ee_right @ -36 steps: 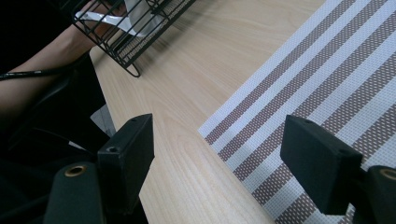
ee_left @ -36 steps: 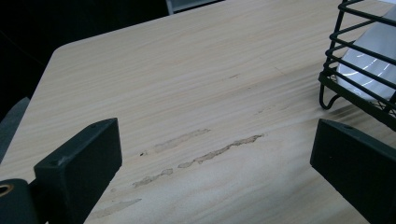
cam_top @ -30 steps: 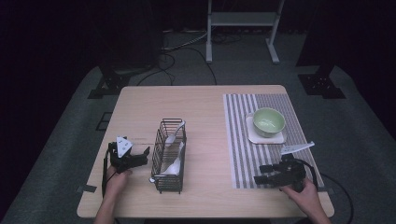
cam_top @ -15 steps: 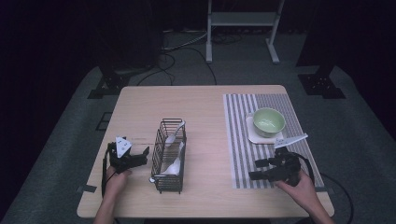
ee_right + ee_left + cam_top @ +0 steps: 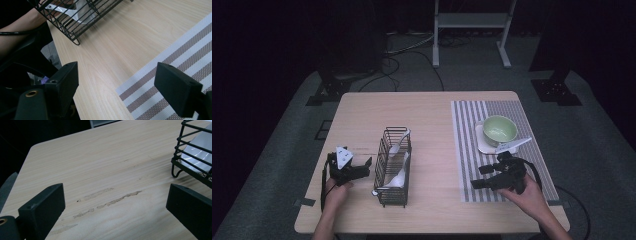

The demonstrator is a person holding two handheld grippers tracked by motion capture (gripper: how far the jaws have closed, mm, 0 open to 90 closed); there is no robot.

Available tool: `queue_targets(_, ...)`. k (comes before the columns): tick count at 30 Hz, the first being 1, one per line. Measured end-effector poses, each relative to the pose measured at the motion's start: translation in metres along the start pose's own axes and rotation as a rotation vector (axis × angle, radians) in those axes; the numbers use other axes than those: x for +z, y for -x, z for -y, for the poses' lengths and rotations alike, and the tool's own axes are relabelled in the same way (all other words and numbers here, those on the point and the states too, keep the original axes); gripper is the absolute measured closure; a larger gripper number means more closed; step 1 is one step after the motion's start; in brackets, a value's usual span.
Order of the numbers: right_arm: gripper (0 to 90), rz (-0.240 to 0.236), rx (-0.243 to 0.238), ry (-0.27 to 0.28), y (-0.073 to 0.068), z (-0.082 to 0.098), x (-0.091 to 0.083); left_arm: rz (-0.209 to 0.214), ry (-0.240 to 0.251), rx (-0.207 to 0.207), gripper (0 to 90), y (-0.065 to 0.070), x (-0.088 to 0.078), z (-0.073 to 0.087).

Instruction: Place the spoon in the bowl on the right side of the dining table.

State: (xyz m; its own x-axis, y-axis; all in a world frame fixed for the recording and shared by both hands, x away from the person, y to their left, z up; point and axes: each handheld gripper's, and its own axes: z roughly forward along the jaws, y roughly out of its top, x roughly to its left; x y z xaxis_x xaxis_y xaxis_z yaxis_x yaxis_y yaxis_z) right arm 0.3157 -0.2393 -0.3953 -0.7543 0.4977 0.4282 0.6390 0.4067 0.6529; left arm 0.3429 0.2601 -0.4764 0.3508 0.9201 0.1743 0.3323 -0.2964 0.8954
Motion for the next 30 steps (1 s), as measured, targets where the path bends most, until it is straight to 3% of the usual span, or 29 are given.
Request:
queue_targets(6,18.5,-0.03,-0.004,0.002,-0.003,-0.009,-0.001,0.001,0.003,-0.003,1.1,0.0,0.0,0.0)
queue_targets(21,18.4,0.0,-0.034,-0.034,-0.011,-0.028,0.005,0.003,0.004,-0.002,1.1,0.0,0.0,0.0)
queue_targets(30,18.4,-0.016,-0.047,-0.068,-0.019,-0.041,0.013,0.004,0.004,-0.002,1.1,0.0,0.0,0.0)
